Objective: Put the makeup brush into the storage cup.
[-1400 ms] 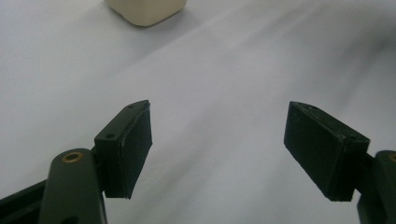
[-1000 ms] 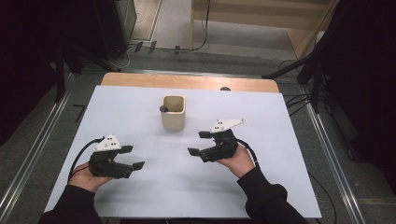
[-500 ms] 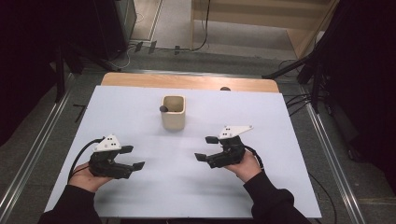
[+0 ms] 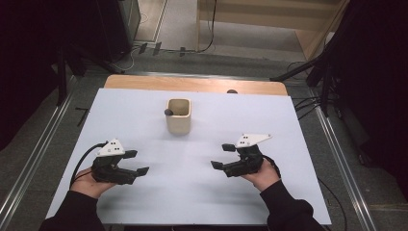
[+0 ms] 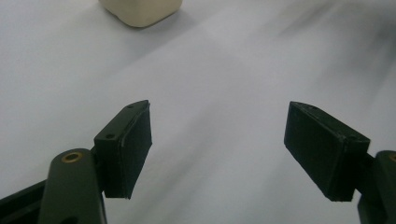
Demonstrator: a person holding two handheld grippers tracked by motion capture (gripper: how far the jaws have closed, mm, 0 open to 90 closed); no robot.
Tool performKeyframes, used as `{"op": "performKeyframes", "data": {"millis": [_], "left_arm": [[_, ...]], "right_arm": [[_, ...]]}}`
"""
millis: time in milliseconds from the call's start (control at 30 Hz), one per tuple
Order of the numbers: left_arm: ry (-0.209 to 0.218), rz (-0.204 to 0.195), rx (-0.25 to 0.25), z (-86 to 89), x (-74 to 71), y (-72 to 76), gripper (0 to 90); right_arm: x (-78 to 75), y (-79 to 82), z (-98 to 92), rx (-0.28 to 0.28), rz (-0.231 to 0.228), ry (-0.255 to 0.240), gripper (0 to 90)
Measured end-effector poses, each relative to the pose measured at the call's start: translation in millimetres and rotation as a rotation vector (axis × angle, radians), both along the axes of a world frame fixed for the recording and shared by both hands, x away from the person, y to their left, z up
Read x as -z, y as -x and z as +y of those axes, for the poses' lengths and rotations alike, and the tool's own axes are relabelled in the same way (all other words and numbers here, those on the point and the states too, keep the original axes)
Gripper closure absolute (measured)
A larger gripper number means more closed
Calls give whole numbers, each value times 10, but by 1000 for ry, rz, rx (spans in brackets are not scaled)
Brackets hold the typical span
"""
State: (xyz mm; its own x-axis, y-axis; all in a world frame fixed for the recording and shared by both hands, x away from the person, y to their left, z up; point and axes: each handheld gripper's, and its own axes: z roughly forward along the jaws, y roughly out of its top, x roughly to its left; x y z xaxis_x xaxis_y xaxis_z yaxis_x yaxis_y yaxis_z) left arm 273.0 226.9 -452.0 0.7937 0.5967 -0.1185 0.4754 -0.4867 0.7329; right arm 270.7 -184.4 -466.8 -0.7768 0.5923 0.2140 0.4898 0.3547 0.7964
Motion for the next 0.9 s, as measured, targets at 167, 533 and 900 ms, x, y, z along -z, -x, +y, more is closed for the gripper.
{"op": "performKeyframes", "data": {"millis": [167, 533, 900], "left_arm": [[1, 0, 3, 2, -3, -1, 237], [3, -3, 5, 0, -3, 1, 236], [8, -8, 6, -3, -14, 9, 236]], "right_arm": [[2, 56, -91, 4, 0, 0, 220], [14, 170, -326, 39, 14, 17, 220], [9, 260, -492, 71, 11, 15, 220]]}}
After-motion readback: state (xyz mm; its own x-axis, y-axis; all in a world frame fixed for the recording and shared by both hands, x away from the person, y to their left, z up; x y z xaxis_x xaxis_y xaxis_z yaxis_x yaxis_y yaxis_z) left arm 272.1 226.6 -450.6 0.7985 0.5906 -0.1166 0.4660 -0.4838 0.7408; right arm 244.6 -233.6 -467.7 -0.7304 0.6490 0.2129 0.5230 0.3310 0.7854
